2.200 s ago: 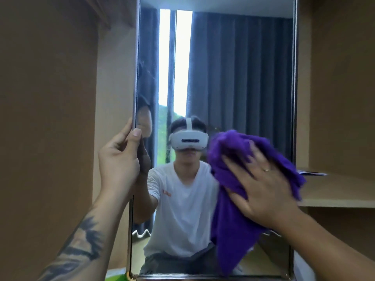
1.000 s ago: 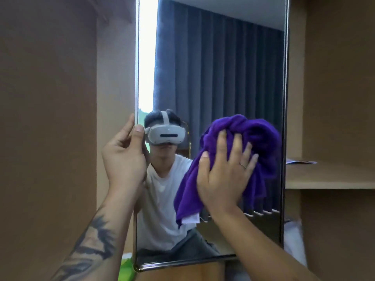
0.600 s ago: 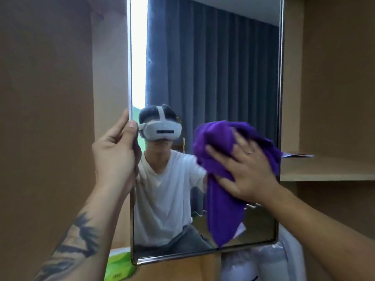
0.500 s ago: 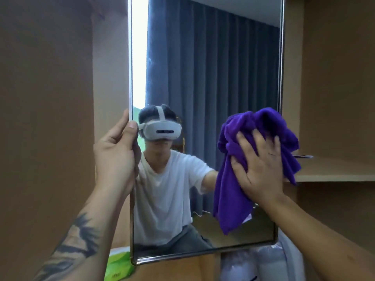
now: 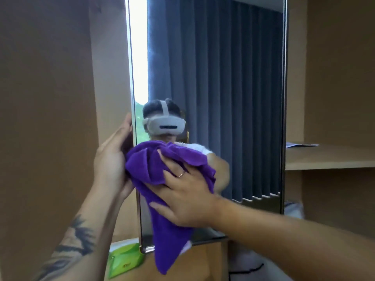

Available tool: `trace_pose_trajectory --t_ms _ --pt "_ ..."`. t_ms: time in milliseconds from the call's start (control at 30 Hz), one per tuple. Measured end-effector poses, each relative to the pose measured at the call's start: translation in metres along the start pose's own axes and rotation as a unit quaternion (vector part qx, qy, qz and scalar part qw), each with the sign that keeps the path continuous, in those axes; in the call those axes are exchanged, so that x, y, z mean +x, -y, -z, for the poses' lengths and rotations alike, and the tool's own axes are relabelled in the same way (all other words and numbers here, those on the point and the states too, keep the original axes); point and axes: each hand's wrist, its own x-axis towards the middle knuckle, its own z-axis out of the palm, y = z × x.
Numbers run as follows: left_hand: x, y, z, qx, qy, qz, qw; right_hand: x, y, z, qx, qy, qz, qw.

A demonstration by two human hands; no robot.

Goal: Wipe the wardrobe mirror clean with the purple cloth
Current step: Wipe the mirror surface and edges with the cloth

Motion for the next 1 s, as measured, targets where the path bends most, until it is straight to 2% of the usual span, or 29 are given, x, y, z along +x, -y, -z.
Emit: trace_pose_trajectory --t_ms 100,167,233,333,367,433,500,567,633,733,800,867,933,1000 --pt "-0.006 0.008 0.008 0.022 -0.028 -0.018 0.999 0.016 -0.052 0.015 -0.034 0.053 0.210 0.976" --pt "-0.008 0.008 0.006 0.028 -0.023 -0.020 0.999 0.044 -0.092 0.030 -0.072 0.053 0.259 0.962" --pt "-0.010 0.007 0.005 0.029 -0.024 -0.019 0.999 0.063 -0.107 0.041 -0.096 0.022 0.174 0.980" --pt "-0.009 0.008 0.004 0.011 -0.026 -0.011 1.000 0.042 -0.070 0.027 -0.063 -0.006 0.002 0.998" --pt "-0.007 0.009 0.005 0.009 -0.029 -0.008 0.999 0.024 -0.049 0.018 -0.037 -0.004 0.000 0.999" --pt "-0.003 0.012 0.007 0.016 -0.035 -0.006 0.999 -0.014 -0.019 0.001 0.019 0.052 0.105 0.993" --pt "-0.001 0.015 0.007 0.016 -0.040 -0.008 0.999 -0.032 -0.016 -0.005 0.056 0.141 0.247 0.957" --pt "0.000 0.015 0.007 0.017 -0.034 -0.014 0.999 -0.012 -0.036 -0.003 0.069 0.161 0.317 0.932" --pt "0.000 0.015 0.007 0.020 -0.034 -0.009 0.999 0.021 -0.063 0.010 0.023 0.132 0.301 0.944" --pt "0.005 0.018 0.018 0.028 -0.018 -0.002 0.999 0.040 -0.081 0.024 -0.051 0.046 0.138 0.988" --pt "0.008 0.020 0.020 0.034 -0.010 -0.001 0.999 0.020 -0.056 0.014 -0.029 0.024 0.037 0.999" --pt "0.009 0.022 0.017 0.026 -0.027 -0.004 0.999 -0.007 -0.031 0.001 -0.007 0.046 0.058 0.997" --pt "0.009 0.024 0.016 0.042 -0.038 -0.013 0.998 -0.023 -0.027 -0.006 0.019 0.108 0.151 0.982" --pt "0.010 0.025 0.017 0.043 -0.040 -0.012 0.998 -0.014 -0.049 -0.003 0.012 0.120 0.230 0.966"
